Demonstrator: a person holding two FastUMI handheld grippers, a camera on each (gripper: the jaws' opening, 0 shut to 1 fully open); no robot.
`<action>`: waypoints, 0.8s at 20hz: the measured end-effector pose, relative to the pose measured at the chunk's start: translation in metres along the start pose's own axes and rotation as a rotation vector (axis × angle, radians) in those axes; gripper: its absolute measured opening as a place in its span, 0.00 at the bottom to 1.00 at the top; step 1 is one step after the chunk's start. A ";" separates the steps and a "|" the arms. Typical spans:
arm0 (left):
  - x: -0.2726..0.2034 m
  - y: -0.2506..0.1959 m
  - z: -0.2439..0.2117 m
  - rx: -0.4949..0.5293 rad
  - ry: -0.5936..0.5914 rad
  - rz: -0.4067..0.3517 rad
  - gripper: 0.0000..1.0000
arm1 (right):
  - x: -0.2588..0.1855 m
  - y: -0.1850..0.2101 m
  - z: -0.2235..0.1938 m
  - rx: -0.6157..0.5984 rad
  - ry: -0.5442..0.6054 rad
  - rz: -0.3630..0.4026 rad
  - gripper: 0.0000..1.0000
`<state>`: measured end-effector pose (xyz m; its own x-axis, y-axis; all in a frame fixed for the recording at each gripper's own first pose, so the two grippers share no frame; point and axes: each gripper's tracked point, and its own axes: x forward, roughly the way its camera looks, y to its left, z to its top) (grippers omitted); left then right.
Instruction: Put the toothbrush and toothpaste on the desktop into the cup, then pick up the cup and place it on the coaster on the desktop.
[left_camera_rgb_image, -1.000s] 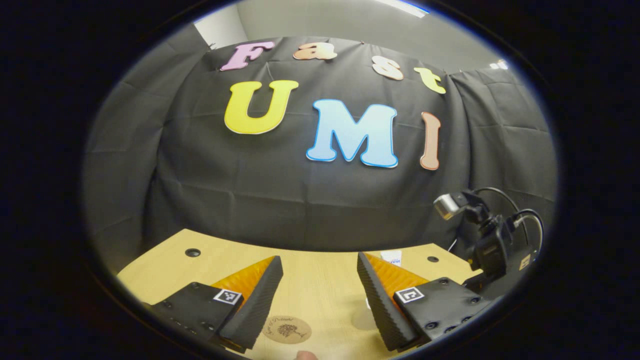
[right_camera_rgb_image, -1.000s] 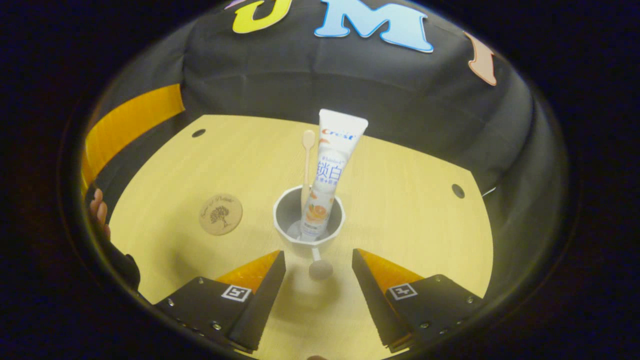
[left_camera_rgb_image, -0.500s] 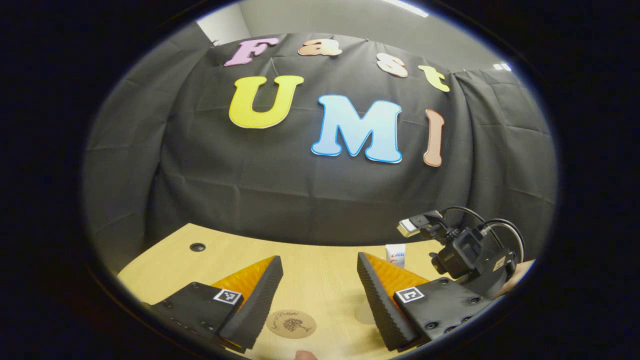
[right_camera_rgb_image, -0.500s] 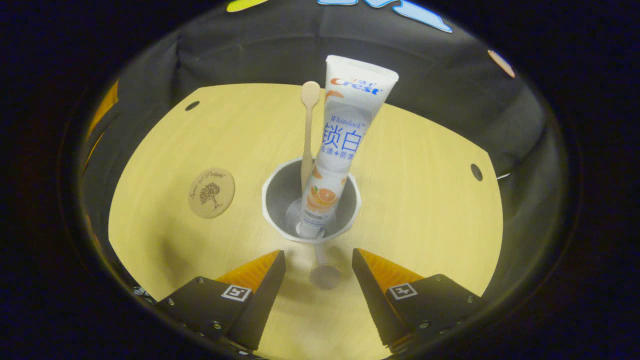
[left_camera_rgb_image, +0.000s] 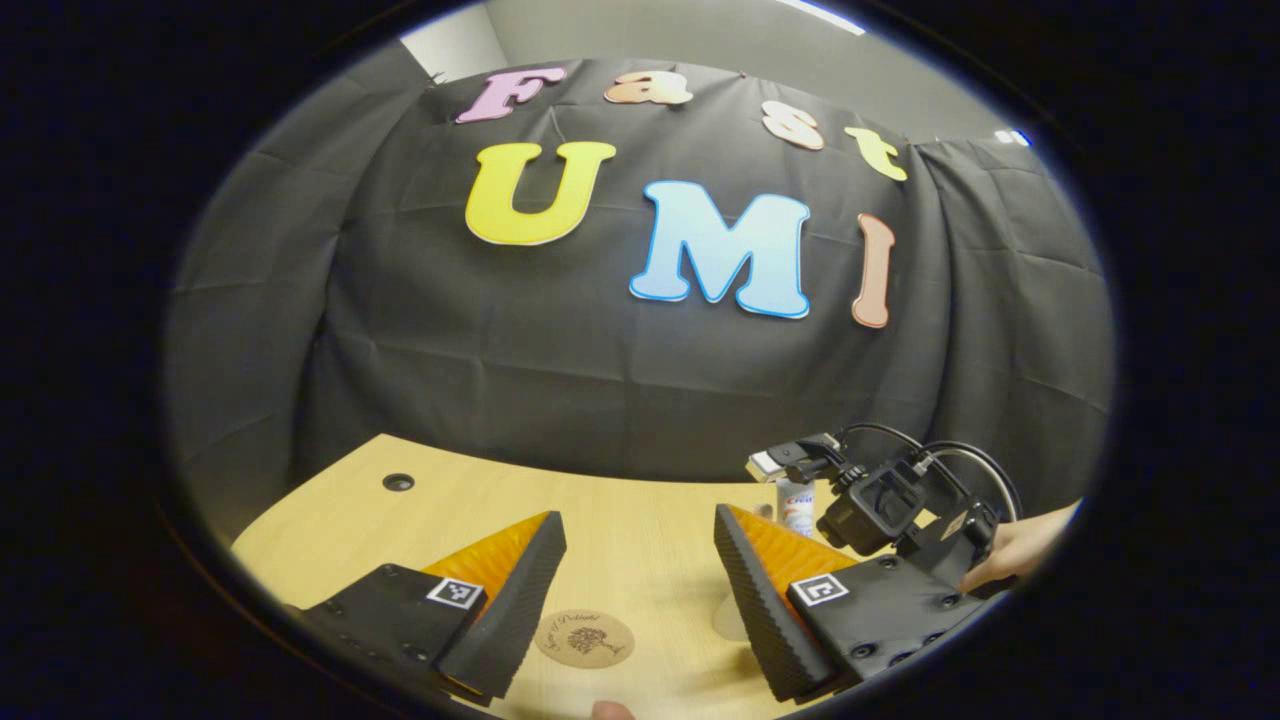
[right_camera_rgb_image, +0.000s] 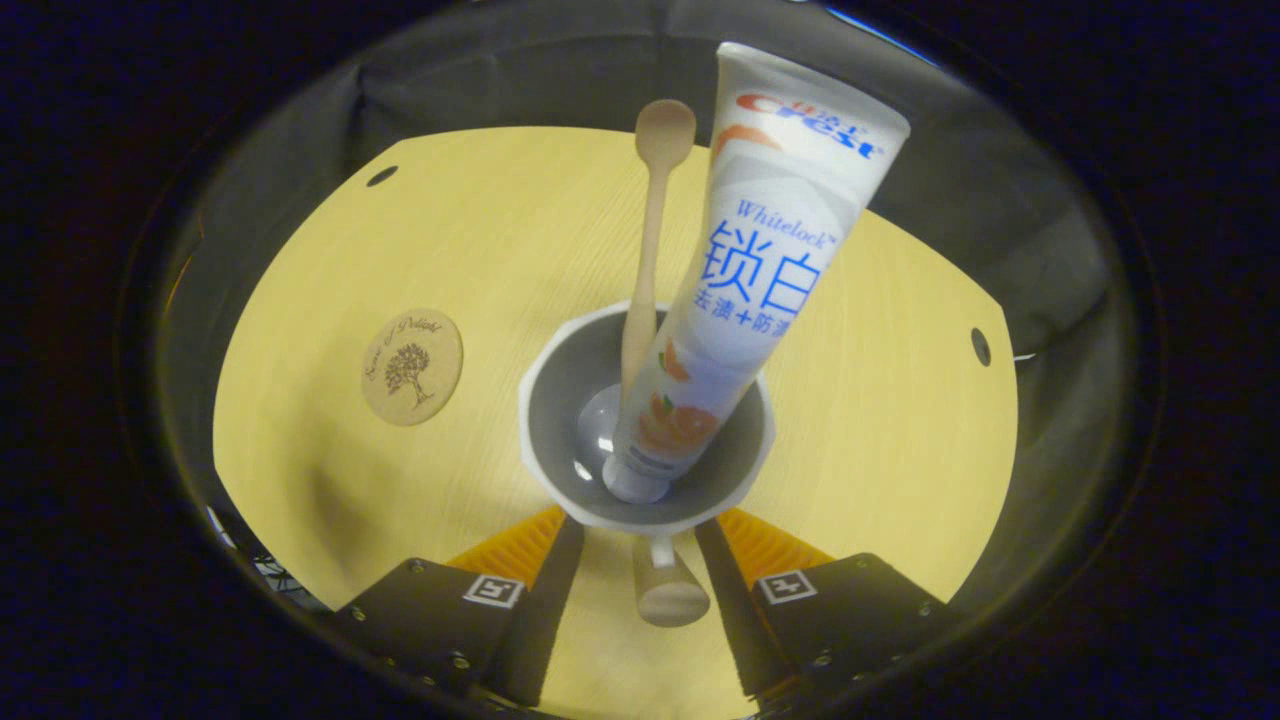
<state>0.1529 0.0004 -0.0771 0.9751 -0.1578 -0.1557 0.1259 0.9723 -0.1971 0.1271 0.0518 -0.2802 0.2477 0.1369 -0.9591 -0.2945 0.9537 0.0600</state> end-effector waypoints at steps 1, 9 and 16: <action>-0.001 0.002 0.001 -0.001 0.002 0.003 0.95 | 0.002 0.001 0.000 0.001 0.010 0.001 0.61; -0.009 0.014 0.003 0.002 0.003 0.025 0.95 | 0.002 -0.001 -0.004 0.033 0.037 0.024 0.27; -0.024 0.025 0.001 -0.024 0.009 0.039 0.95 | -0.005 0.002 0.012 -0.021 -0.048 -0.004 0.25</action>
<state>0.1325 0.0291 -0.0777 0.9775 -0.1213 -0.1727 0.0830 0.9733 -0.2138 0.1360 0.0562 -0.2722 0.2929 0.1460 -0.9449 -0.3127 0.9485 0.0496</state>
